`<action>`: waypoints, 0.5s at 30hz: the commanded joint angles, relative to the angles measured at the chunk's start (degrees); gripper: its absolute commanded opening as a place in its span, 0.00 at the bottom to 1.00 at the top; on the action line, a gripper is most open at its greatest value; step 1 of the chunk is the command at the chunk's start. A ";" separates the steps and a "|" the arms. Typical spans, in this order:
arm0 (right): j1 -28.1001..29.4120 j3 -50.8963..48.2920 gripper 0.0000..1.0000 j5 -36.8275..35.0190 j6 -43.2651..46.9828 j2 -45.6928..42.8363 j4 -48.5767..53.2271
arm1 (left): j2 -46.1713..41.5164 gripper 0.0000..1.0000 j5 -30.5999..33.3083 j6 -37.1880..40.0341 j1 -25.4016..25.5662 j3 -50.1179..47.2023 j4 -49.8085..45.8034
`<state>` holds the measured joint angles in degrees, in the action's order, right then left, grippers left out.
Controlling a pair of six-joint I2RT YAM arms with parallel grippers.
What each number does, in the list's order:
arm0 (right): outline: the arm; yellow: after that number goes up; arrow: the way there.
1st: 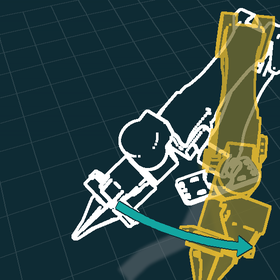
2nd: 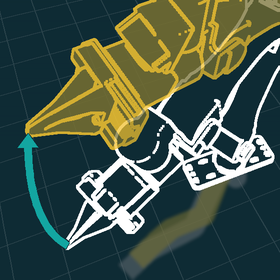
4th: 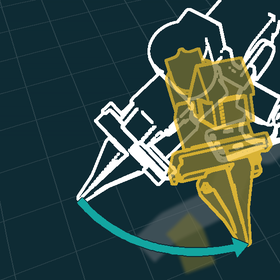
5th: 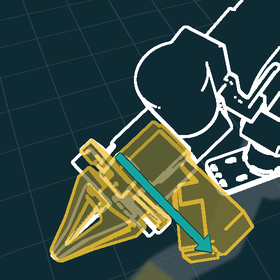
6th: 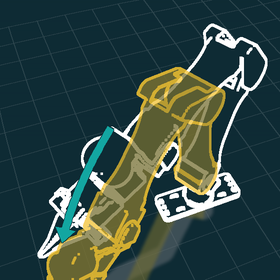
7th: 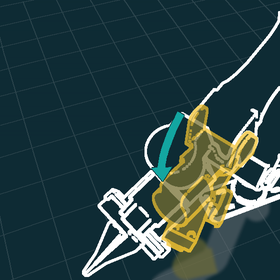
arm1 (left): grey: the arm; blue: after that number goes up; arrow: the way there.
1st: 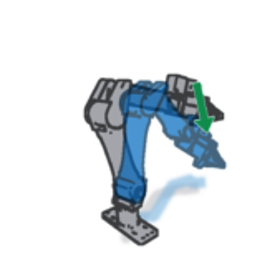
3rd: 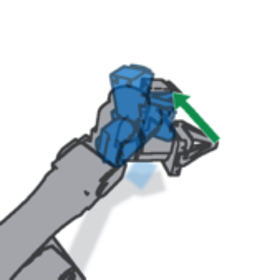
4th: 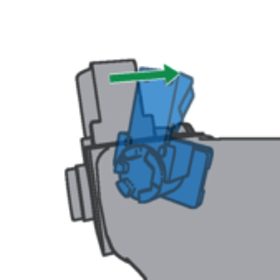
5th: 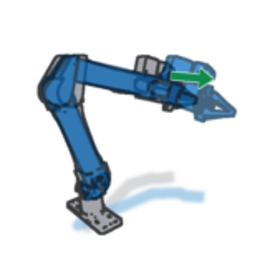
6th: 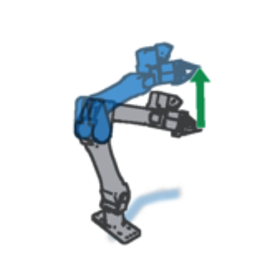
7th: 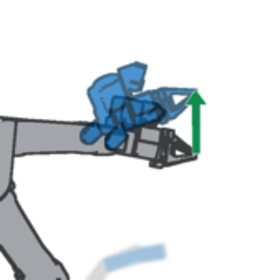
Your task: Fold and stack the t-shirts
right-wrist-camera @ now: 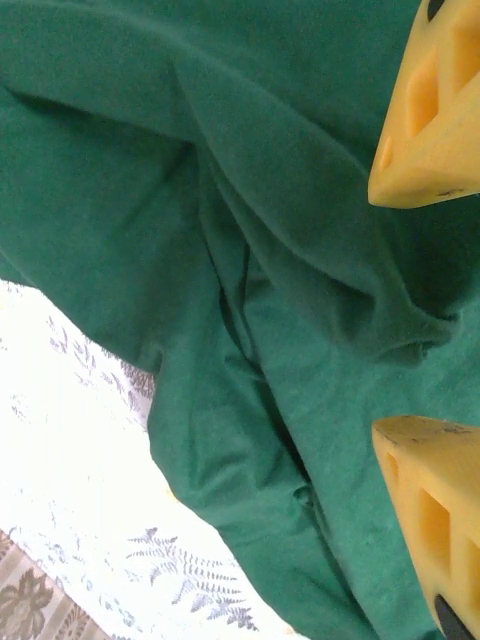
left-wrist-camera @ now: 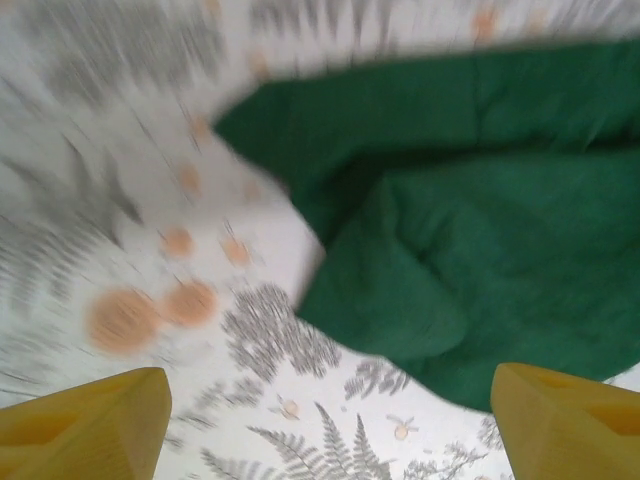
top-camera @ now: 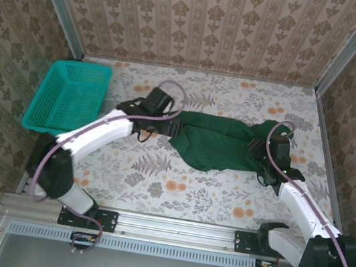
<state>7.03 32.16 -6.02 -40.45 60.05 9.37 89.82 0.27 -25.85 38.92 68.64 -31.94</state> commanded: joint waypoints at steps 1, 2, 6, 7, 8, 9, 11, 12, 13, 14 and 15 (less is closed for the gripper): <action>0.26 1.93 0.59 -3.03 1.64 -0.99 5.32 | 4.98 0.85 -8.23 -4.62 1.21 0.22 3.87; 0.25 1.81 0.59 -2.95 1.75 -1.03 5.76 | 7.04 0.85 -8.53 -3.97 1.69 1.38 3.74; 0.18 0.68 0.61 -3.20 2.75 -1.42 7.16 | 13.92 0.84 -5.92 -3.03 3.29 6.83 1.38; 0.18 0.46 0.61 -3.25 3.05 -1.59 7.59 | 15.30 0.83 -6.64 -3.20 3.67 7.79 2.06; 0.18 0.33 0.62 -3.21 3.30 -1.69 7.86 | 16.39 0.83 -6.84 -3.20 4.10 8.66 2.39; 0.18 0.42 0.63 -3.22 3.59 -1.69 8.22 | 17.93 0.82 -6.86 -3.33 4.55 9.99 2.23; 0.18 0.66 0.68 -3.46 4.07 -1.61 8.87 | 20.44 0.81 -6.95 -3.25 5.06 12.36 1.63; 0.14 0.79 0.69 -3.73 4.28 -1.62 9.18 | 21.44 0.80 -6.87 -3.25 5.26 13.35 1.54; 0.18 0.92 0.69 -3.80 4.41 -1.65 9.42 | 22.11 0.80 -6.87 -3.42 5.37 14.03 1.64; 0.18 1.11 0.69 -3.74 4.57 -1.69 9.46 | 22.62 0.78 -7.07 -3.33 5.43 14.50 1.94; 0.18 1.15 0.70 -3.67 4.50 -1.61 9.31 | 23.24 0.74 -6.98 -3.21 5.55 15.13 1.87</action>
<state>7.03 32.32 -7.90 -37.28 59.24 16.34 111.50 -6.02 -28.45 44.14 81.84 -29.52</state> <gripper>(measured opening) 0.697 0.754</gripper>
